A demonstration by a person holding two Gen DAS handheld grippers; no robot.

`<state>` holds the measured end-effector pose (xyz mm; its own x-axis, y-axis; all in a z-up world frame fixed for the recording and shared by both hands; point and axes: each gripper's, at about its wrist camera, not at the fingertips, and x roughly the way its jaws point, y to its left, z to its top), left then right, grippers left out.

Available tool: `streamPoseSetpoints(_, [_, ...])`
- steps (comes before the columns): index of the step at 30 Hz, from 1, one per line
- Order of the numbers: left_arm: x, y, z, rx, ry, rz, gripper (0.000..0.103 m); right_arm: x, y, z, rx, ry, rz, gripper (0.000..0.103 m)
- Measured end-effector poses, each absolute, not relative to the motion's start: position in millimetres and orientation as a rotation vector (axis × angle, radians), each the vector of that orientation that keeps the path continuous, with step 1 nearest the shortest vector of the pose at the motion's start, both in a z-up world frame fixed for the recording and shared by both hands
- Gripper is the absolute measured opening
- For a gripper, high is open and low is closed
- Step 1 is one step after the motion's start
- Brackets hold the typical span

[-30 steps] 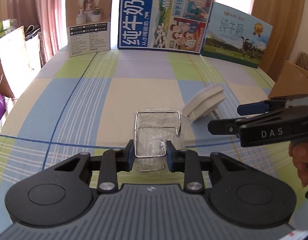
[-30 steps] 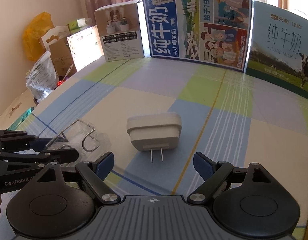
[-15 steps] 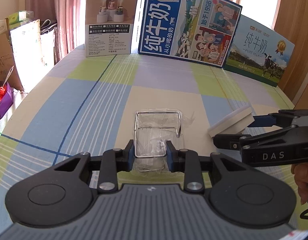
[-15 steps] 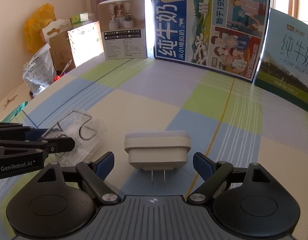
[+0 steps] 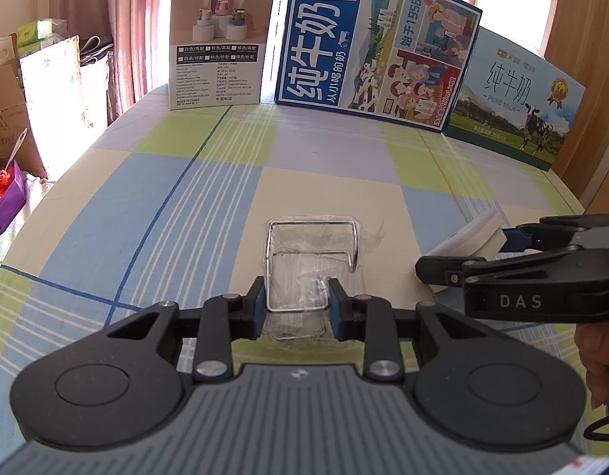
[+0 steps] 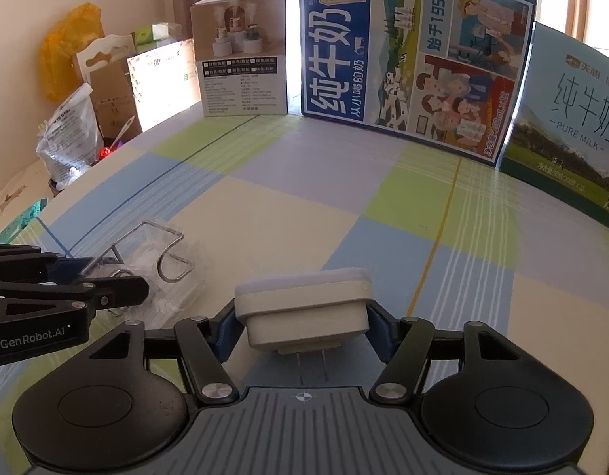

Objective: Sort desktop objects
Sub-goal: 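Carry the plastic holder and white charger over the cardboard box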

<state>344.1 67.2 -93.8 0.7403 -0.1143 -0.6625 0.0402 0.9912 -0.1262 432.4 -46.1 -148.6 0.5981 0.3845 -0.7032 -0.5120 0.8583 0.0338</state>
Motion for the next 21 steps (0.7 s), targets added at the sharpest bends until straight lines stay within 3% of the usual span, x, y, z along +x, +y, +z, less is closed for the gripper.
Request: streamPoseSetpoints(21, [290.5, 26.5, -51.1, -0.046, 0.702, -0.205, 0.026, 340.4, -99.7, -106.3, -0.181, 0.811, 0.461, 0.062])
